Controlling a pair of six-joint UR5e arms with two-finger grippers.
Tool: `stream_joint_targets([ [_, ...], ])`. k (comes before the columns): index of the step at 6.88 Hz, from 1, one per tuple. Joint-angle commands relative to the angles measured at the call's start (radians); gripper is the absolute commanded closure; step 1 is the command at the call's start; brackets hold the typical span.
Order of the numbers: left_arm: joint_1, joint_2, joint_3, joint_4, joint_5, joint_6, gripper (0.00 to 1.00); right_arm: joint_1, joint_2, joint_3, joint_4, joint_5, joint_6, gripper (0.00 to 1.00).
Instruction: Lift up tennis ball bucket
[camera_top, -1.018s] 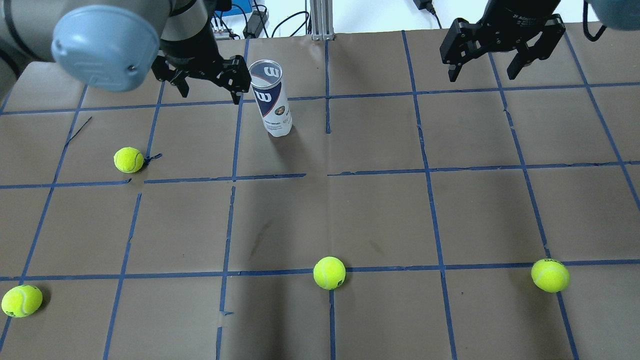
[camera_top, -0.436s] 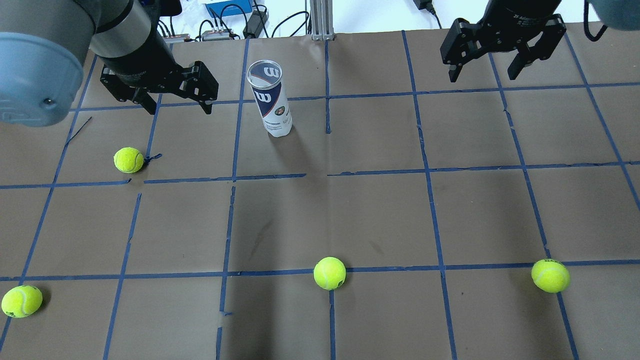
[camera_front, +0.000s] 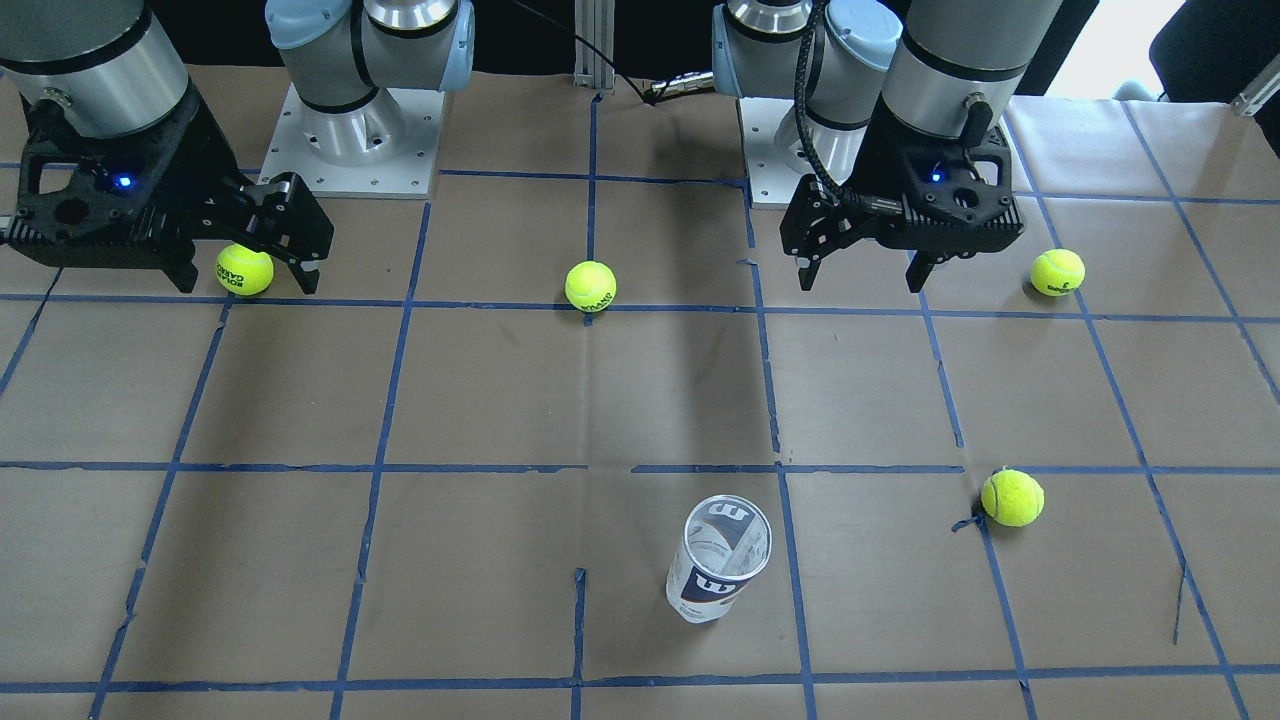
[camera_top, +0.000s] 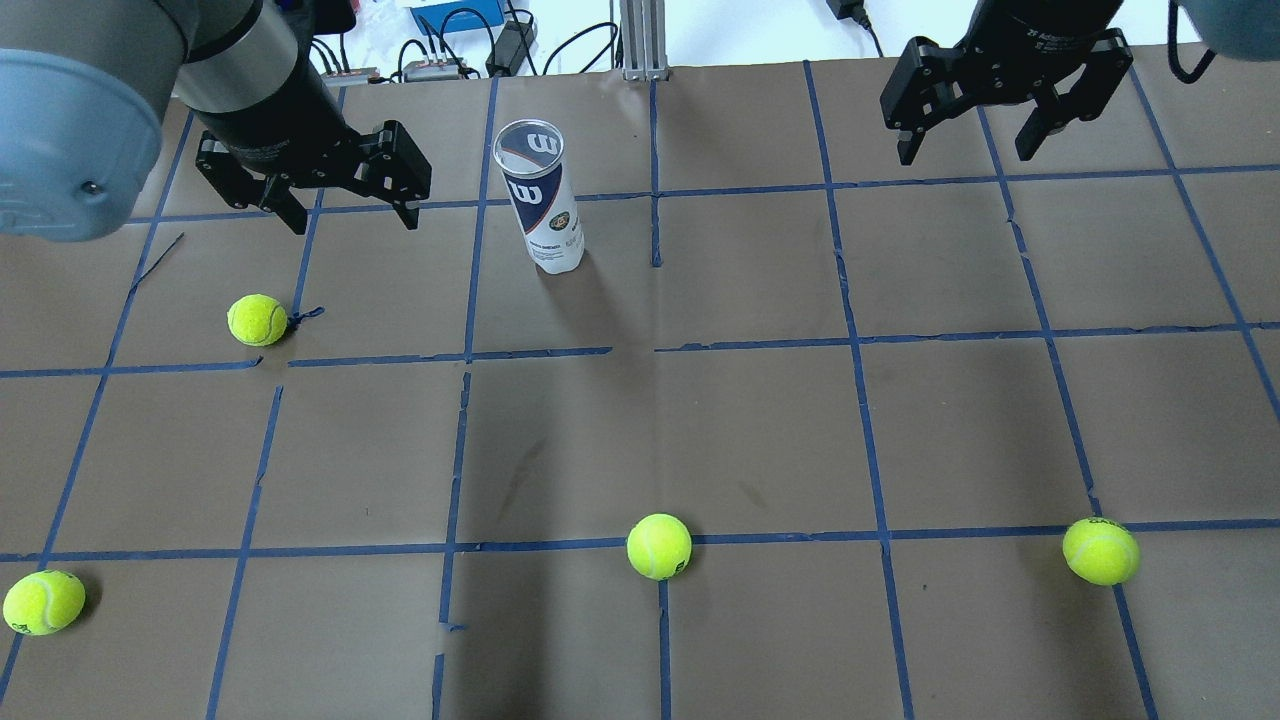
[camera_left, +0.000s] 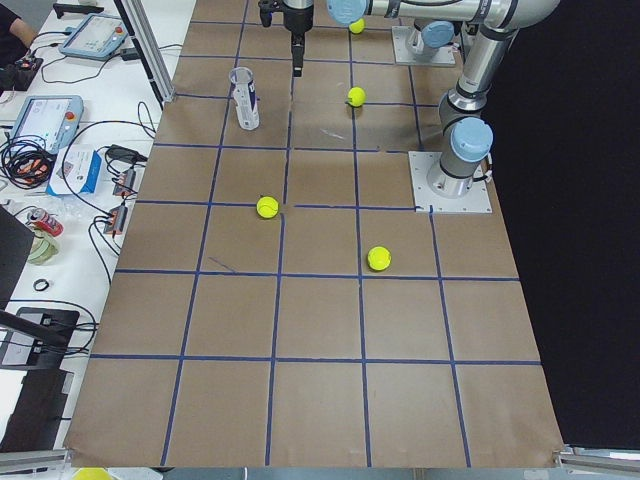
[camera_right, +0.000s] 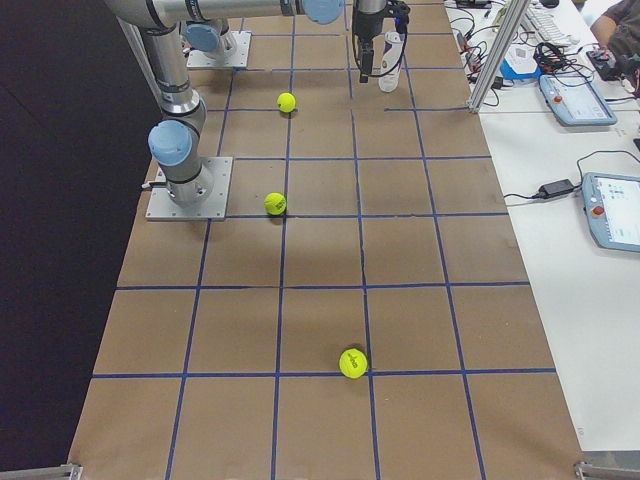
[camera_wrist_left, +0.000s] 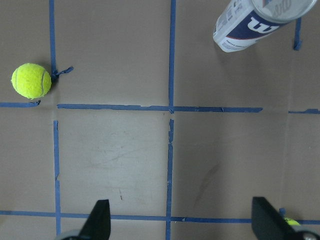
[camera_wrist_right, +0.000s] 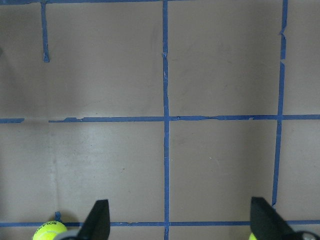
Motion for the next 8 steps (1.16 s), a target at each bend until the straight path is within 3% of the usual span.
stream_joint_targets([
  [1, 0.002, 0.002, -0.003, -0.013, 0.002, -0.001, 0.00, 0.000, 0.001, 0.000, -0.001, 0.000, 0.000, 0.00],
  [8, 0.002, 0.010, -0.014, 0.001, -0.001, 0.012, 0.00, -0.002, 0.002, 0.005, -0.005, 0.002, 0.000, 0.00],
])
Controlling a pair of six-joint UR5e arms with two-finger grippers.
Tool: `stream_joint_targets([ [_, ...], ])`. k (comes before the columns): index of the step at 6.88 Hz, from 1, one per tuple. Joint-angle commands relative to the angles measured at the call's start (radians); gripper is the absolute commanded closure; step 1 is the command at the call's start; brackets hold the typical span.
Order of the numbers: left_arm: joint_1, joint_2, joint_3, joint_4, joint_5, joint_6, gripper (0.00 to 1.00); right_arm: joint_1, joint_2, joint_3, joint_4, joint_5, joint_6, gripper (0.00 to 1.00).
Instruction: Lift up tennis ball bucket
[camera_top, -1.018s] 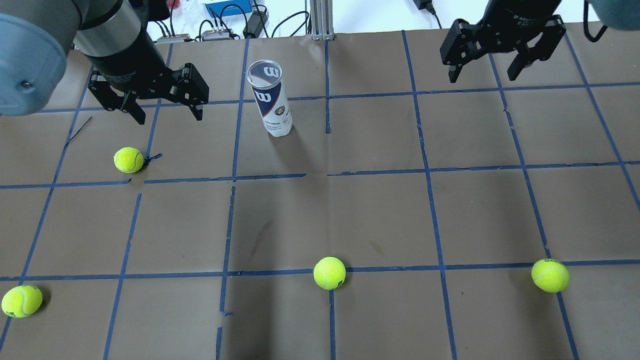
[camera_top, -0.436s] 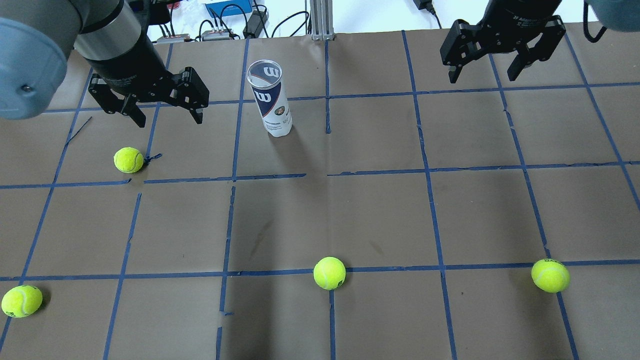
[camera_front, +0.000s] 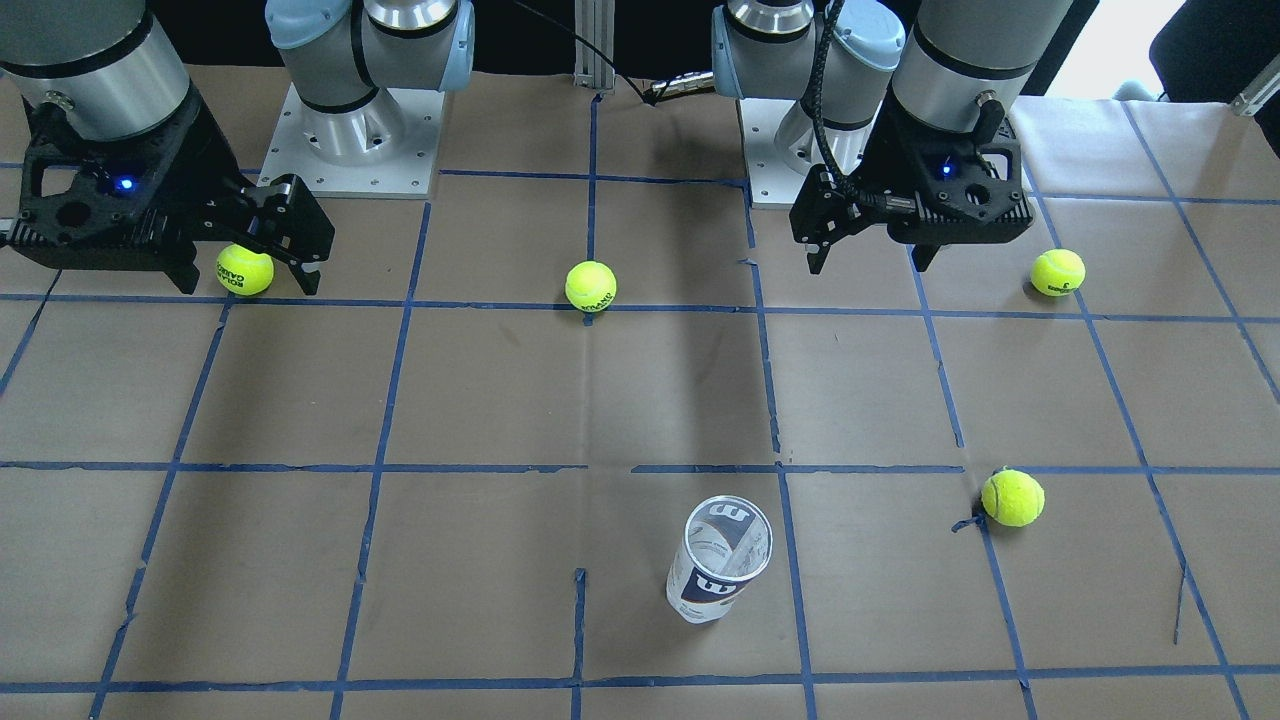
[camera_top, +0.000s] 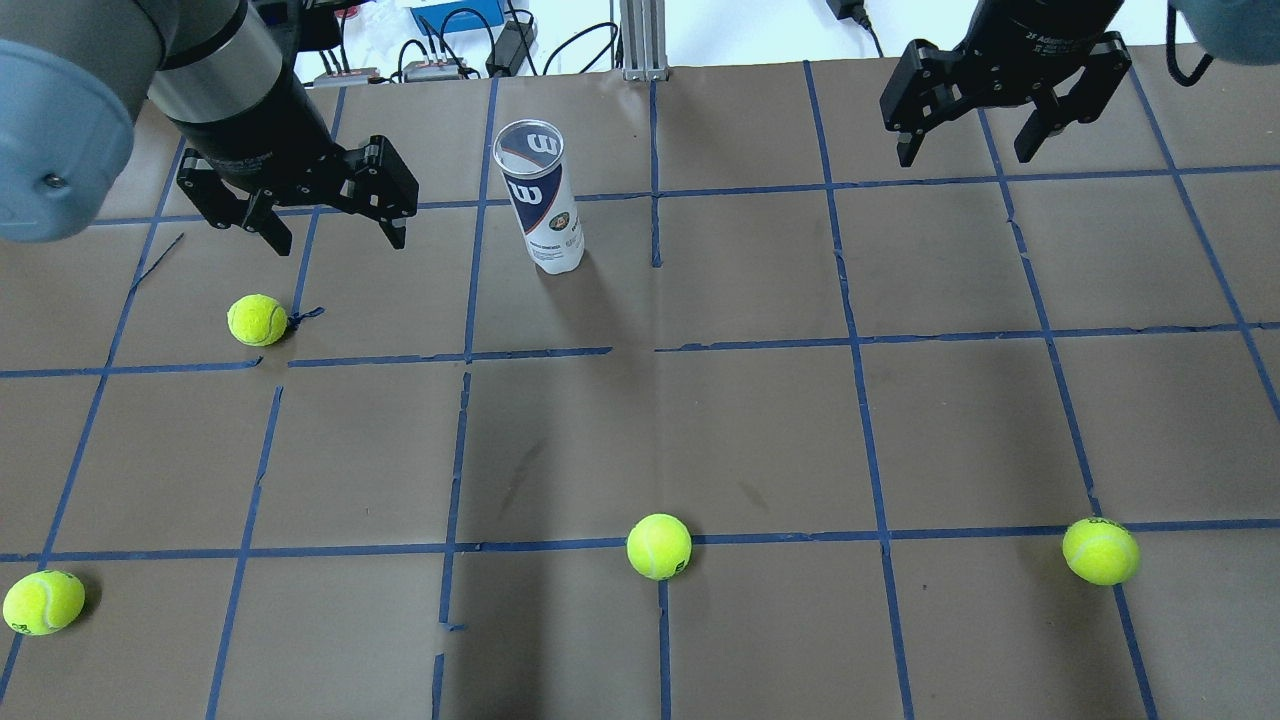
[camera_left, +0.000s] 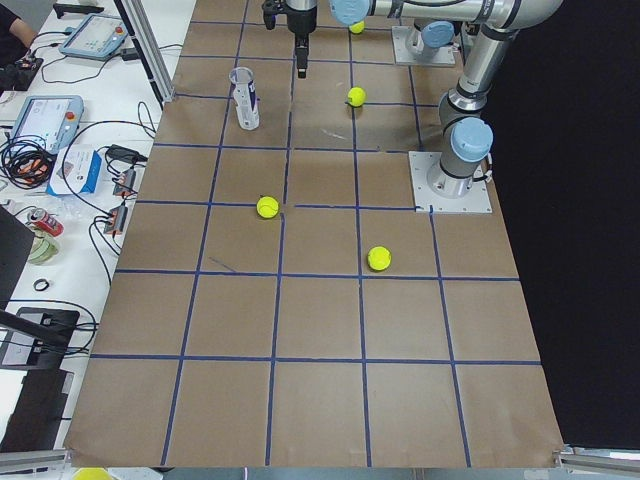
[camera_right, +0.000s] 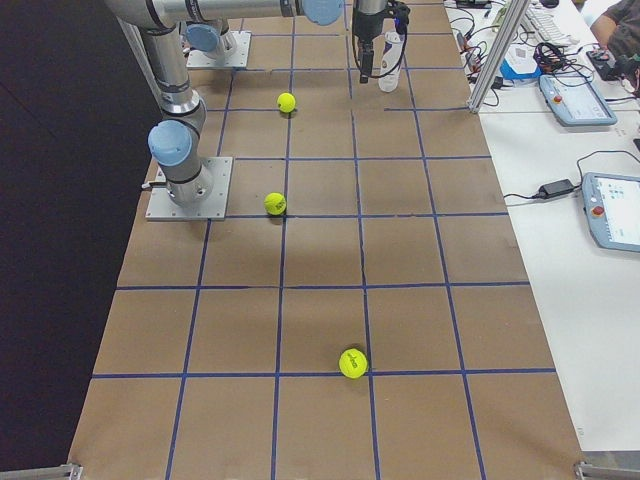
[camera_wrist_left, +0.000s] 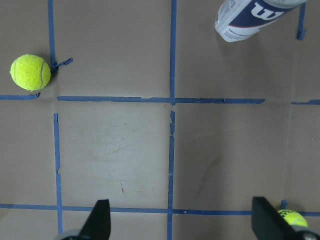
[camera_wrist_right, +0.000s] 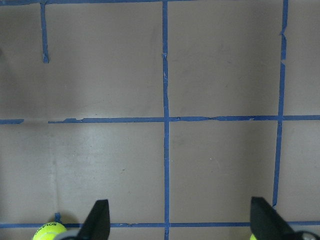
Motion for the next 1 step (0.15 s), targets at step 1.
stream_joint_targets([
  [1, 0.000, 0.000, 0.001, 0.004, 0.000, 0.000, 0.00, 0.000, 0.000, 0.000, 0.000, 0.000, 0.000, 0.00],
])
